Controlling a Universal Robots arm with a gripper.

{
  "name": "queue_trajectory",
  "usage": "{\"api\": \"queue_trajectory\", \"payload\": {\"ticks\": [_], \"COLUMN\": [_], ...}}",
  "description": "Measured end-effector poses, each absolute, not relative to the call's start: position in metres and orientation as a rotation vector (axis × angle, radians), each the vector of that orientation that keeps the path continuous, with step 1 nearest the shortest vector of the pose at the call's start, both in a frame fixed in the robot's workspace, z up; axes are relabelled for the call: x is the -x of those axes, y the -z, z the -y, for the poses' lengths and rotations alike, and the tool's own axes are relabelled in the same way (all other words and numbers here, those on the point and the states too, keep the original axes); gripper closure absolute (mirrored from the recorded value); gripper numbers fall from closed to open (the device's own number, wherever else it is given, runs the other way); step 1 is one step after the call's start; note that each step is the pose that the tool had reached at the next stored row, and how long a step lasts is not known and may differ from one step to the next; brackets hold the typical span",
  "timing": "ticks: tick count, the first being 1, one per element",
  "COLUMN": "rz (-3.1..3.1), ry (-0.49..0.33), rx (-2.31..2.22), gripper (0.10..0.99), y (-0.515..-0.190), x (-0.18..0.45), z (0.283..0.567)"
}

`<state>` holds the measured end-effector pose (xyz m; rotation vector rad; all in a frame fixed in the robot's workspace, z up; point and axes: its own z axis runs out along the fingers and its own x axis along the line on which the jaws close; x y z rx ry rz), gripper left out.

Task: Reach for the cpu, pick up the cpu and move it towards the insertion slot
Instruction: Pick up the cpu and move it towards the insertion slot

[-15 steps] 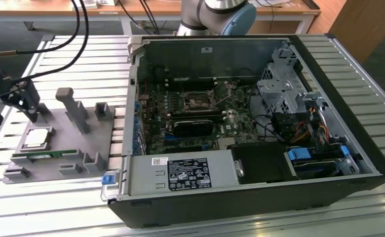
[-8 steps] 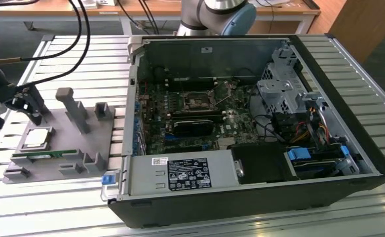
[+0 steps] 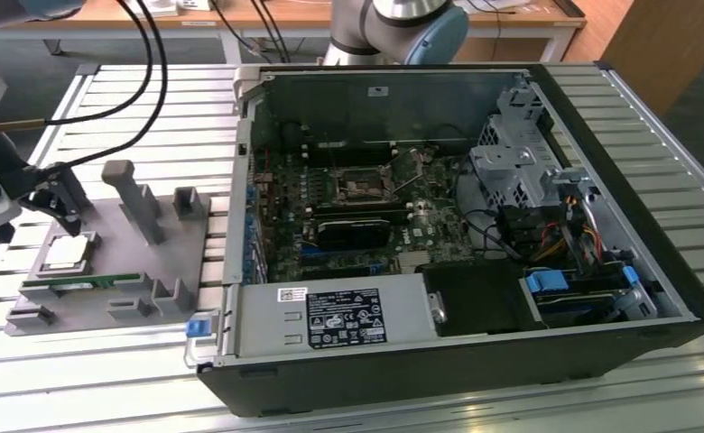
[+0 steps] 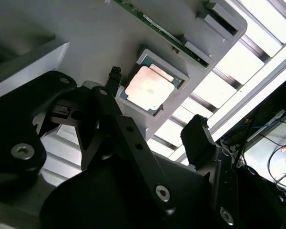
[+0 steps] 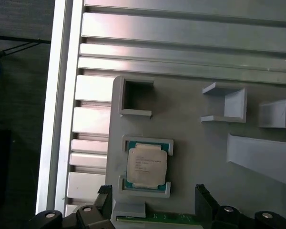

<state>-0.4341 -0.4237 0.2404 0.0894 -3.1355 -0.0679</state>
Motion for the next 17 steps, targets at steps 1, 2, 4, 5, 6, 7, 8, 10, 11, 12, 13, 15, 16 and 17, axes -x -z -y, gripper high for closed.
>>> {"api": "queue_trajectory", "payload": {"ticks": [1,2,4,5,6,7,8,10,11,12,13,15,16,17], "rz": [3.136,3.136,3.136,3.136,3.136,3.136,3.136,3.137,3.137,3.137,3.137,3.137,3.137,3.137], "ry": [0.068,0.068,0.068,0.068,0.068,0.068,0.068,0.068,0.066,0.066,0.065,0.066,0.066,0.066], "rx": [-0.085,-0.080,-0.074,-0.073,-0.071,-0.069,-0.065,-0.054,-0.047,-0.039,-0.037,-0.037,-0.037,-0.037], "gripper": [0.306,0.306,0.306,0.306,0.306,0.306,0.306,0.306,0.306,0.306,0.306,0.306,0.306,0.306], "y": [-0.239,-0.237,-0.233,-0.232,-0.230,-0.229,-0.227,-0.224,-0.222,-0.220,-0.219,-0.216,-0.214,-0.213], "x": [0.434,0.434,0.435,0.435,0.435,0.435,0.435,0.436,0.436,0.436,0.436,0.436,0.436,0.436], "z": [0.424,0.424,0.423,0.422,0.422,0.421,0.421,0.421,0.421,0.421,0.421,0.421,0.421,0.421]}}
